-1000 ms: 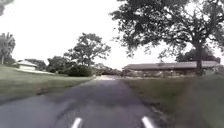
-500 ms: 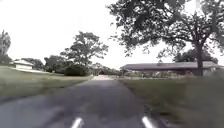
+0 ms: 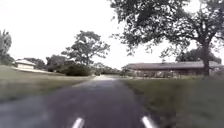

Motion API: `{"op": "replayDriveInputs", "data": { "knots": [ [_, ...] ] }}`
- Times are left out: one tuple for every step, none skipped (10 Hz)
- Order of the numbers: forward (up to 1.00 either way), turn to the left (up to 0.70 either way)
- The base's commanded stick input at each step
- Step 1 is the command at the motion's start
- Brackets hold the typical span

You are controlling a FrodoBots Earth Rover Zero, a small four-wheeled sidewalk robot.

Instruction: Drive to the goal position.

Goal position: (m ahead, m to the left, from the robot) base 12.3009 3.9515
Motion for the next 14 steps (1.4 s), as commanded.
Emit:
{"op": "replayDriveInputs", "data": {
  "knots": [
    [0.69,0.03],
    [0.69,0.03],
    [0.69,0.03],
    [0.69,0.03],
    [0.69,0.03],
    [0.69,0.03],
    [0.69,0.03],
    [0.69,0.13],
    [0.69,0.34],
    [0.69,0.34],
    [0.69,0.34],
    [0.69,0.04],
    [0.69,0.03],
    [0.69,0.03]
  ]
}}
